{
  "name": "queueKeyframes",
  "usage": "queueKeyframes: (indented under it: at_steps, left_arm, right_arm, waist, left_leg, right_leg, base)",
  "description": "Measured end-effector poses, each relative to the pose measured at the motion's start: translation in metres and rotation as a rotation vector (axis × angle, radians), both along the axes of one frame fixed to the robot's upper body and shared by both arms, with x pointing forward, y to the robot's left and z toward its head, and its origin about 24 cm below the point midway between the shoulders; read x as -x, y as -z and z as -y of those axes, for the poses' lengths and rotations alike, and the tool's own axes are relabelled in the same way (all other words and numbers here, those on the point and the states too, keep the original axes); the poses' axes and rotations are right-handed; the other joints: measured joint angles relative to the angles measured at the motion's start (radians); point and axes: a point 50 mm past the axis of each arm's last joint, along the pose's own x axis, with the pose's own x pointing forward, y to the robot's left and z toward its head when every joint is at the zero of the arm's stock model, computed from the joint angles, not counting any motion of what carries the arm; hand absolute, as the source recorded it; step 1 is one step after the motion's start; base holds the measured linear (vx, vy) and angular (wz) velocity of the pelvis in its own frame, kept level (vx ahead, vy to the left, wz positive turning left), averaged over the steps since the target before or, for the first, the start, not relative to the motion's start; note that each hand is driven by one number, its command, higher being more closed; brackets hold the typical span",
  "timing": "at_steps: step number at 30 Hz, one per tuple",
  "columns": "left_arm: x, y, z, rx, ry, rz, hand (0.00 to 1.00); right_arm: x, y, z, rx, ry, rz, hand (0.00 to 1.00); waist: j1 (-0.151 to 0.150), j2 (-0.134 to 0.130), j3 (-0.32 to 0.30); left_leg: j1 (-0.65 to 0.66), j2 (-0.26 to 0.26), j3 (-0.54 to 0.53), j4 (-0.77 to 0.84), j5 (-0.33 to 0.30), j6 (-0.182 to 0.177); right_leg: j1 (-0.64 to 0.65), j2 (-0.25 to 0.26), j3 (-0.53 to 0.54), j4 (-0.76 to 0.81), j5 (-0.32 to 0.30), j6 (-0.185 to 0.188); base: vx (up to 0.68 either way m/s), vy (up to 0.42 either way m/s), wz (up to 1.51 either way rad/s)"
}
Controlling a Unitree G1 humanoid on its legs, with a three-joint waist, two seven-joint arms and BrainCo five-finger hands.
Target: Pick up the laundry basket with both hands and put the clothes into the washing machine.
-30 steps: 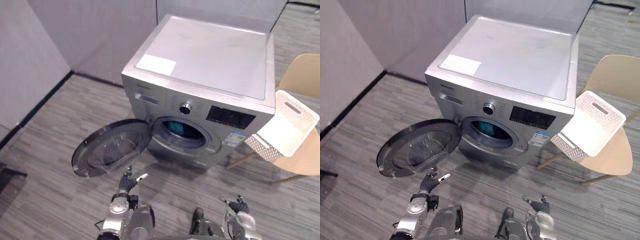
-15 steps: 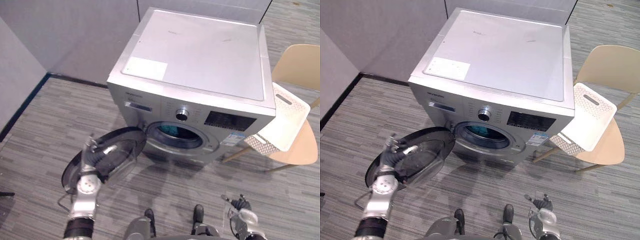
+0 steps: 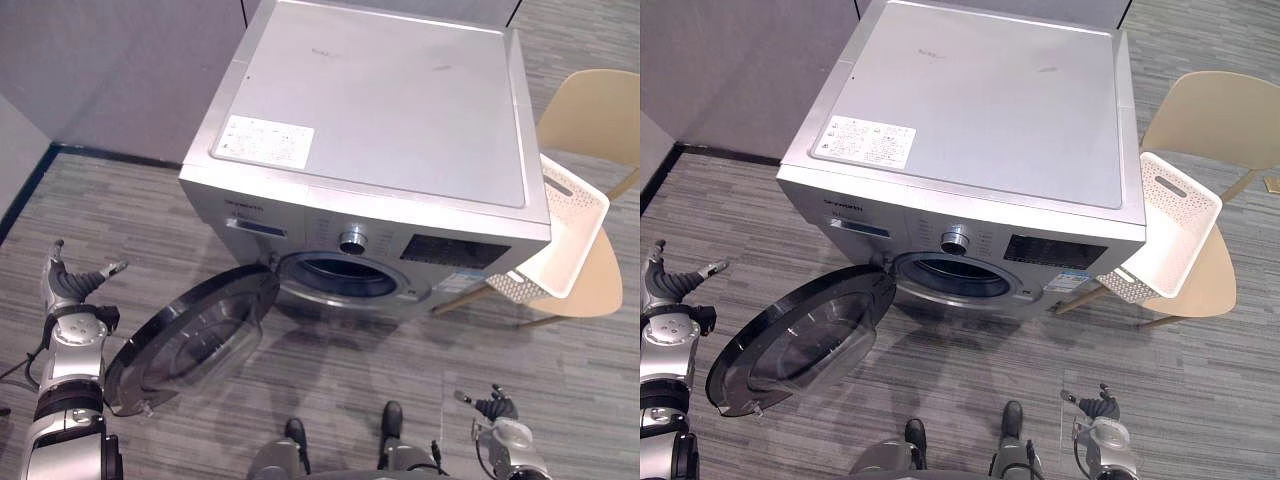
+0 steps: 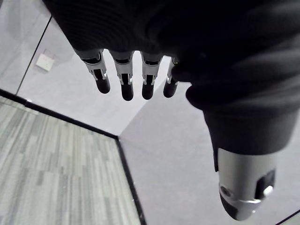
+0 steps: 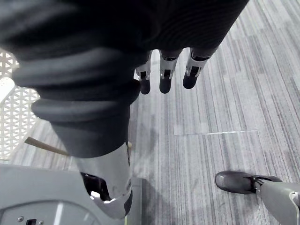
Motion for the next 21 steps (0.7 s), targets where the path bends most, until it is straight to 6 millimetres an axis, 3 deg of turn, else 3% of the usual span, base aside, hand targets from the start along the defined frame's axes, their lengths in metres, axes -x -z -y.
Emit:
queueKeyframes:
  at_steps: [4, 8, 13, 15, 18, 21]
  left_arm:
    - [0.004, 0.024, 0.014, 0.101, 0.026, -0.04, 0.0]
    - [0.012, 0.05, 0.035, 0.209, 0.02, -0.048, 0.0]
    - [0.018, 0.072, 0.064, 0.291, 0.076, -0.049, 0.0]
    - [0.017, 0.082, 0.085, 0.345, 0.119, -0.05, 0.0]
    - [0.02, 0.097, 0.118, 0.426, 0.186, -0.068, 0.0]
    - [0.019, 0.101, 0.144, 0.464, 0.284, -0.081, 0.0]
  right_arm:
    - [-0.001, 0.0, -0.001, -0.009, -0.019, 0.002, 0.0]
    - [-0.009, -0.003, -0.004, -0.006, -0.045, 0.017, 0.0]
    - [-0.01, -0.003, -0.004, -0.005, -0.047, 0.017, 0.0]
    - [-0.011, -0.003, -0.003, -0.003, -0.047, 0.018, 0.0]
    - [-0.012, -0.003, -0.005, -0.002, -0.054, 0.017, 0.0]
    - [-0.017, -0.004, -0.01, -0.008, -0.06, 0.026, 0.0]
  waist:
    - [0.022, 0.003, 0.014]
    - [0.024, 0.024, 0.026]
    - [0.029, 0.03, 0.028]
    - [0.046, 0.04, 0.027]
    - [0.046, 0.061, 0.025]
    - [0.045, 0.063, 0.026]
  left_leg:
    - [-0.002, 0.011, 0.004, 0.003, 0.0, 0.0]
    - [0.009, 0.012, 0.004, 0.003, 0.0, 0.0]
    - [0.024, -0.012, -0.005, 0.002, 0.0, 0.0]
    - [0.024, -0.024, -0.009, 0.002, 0.001, 0.0]
    - [0.025, -0.038, -0.034, 0.0, 0.001, 0.001]
    - [0.025, -0.046, -0.049, -0.009, 0.014, 0.003]
  right_leg:
    - [-0.006, 0.01, 0.0, 0.003, 0.001, -0.001]
    - [-0.003, 0.009, 0.0, 0.02, -0.002, 0.002]
    - [0.013, -0.017, -0.005, 0.036, -0.043, 0.031]
    - [0.017, -0.028, -0.007, 0.034, -0.054, 0.041]
    - [0.034, -0.033, -0.032, 0.028, -0.059, 0.045]
    - [0.041, -0.037, -0.037, 0.019, -0.058, 0.045]
  base:
    - [0.1, -0.045, -0.04]
    - [0.07, -0.022, -0.01]
    - [0.04, -0.011, 0.11]
    - [0.01, -0.022, 0.09]
    - [-0.02, -0.012, 0.23]
    - [-0.06, -0.013, 0.17]
